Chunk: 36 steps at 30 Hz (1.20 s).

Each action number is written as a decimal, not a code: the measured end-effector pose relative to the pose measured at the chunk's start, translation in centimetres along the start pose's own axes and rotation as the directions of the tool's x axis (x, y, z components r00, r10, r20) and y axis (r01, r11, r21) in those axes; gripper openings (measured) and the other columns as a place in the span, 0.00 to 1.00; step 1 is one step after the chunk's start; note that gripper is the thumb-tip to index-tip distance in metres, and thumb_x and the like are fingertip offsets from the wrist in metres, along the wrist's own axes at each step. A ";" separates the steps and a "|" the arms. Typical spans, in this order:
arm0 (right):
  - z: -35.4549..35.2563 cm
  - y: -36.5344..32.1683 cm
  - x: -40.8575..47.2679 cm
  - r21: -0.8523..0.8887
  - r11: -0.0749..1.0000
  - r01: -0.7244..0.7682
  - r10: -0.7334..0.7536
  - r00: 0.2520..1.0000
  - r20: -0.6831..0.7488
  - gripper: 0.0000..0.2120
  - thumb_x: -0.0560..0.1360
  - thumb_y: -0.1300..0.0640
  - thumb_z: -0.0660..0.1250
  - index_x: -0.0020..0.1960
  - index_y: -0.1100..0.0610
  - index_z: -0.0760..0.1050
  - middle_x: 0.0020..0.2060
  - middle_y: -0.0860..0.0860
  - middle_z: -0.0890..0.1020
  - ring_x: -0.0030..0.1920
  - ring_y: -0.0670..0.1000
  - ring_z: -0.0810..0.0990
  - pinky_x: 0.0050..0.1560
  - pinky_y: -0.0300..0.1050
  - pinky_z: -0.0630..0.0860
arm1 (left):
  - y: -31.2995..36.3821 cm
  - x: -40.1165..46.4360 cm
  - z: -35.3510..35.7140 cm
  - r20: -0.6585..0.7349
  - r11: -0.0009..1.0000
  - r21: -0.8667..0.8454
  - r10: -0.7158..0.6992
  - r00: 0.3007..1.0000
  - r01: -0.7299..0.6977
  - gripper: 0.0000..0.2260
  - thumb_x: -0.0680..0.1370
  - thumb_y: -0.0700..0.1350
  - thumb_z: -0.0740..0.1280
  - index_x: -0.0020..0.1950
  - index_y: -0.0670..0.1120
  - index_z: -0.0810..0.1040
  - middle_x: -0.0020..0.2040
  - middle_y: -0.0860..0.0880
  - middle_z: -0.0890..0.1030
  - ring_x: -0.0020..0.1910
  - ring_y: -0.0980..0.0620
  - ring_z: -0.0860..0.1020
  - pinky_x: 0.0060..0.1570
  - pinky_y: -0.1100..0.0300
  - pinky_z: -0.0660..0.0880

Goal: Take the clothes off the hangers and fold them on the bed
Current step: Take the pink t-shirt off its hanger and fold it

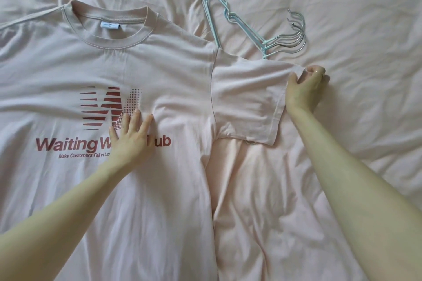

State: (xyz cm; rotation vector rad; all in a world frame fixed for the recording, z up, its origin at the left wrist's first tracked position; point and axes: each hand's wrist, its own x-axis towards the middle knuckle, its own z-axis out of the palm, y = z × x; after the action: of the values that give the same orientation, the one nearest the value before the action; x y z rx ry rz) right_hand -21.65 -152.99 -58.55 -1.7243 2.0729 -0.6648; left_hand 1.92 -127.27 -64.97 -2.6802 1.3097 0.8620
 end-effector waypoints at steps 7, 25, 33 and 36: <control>0.1 3.9 -13.4 0.092 0.968 -0.232 0.188 0.920 0.343 0.06 0.77 0.58 0.61 0.46 0.59 0.75 0.42 0.57 0.82 0.45 0.59 0.80 0.50 0.48 0.74 | -1.9 -5.1 1.3 -0.024 0.988 0.037 0.150 0.988 -0.149 0.24 0.77 0.51 0.50 0.74 0.51 0.60 0.75 0.45 0.57 0.75 0.44 0.52 0.68 0.37 0.51; -5.9 11.5 -39.3 0.105 0.826 -0.554 0.253 0.531 0.809 0.22 0.72 0.49 0.71 0.60 0.60 0.73 0.51 0.52 0.82 0.51 0.51 0.81 0.56 0.51 0.77 | -8.1 -19.2 6.0 0.052 0.930 0.046 0.363 0.930 -0.366 0.23 0.78 0.45 0.55 0.73 0.49 0.64 0.75 0.41 0.58 0.75 0.40 0.52 0.70 0.42 0.48; -7.2 13.9 -40.3 0.235 0.402 -0.885 0.295 0.368 0.882 0.25 0.80 0.43 0.53 0.69 0.60 0.69 0.62 0.54 0.77 0.64 0.52 0.75 0.69 0.52 0.67 | -7.3 -22.7 8.1 0.031 0.932 0.027 0.360 0.932 -0.361 0.23 0.78 0.40 0.59 0.73 0.51 0.64 0.75 0.38 0.52 0.75 0.39 0.50 0.70 0.41 0.48; -7.7 14.4 -39.9 0.201 0.334 -0.921 0.212 0.281 0.936 0.19 0.82 0.49 0.54 0.64 0.59 0.74 0.58 0.55 0.80 0.61 0.54 0.77 0.68 0.53 0.67 | -7.3 -23.3 8.5 0.040 0.939 0.028 0.343 0.939 -0.344 0.23 0.78 0.40 0.59 0.73 0.52 0.63 0.76 0.39 0.51 0.75 0.39 0.49 0.71 0.39 0.49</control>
State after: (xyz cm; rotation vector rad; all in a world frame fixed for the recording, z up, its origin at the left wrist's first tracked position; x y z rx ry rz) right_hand -30.07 -110.78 -61.20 -0.3211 1.2539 -0.2565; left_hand -8.03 -103.61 -62.11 -2.4348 1.8004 0.8964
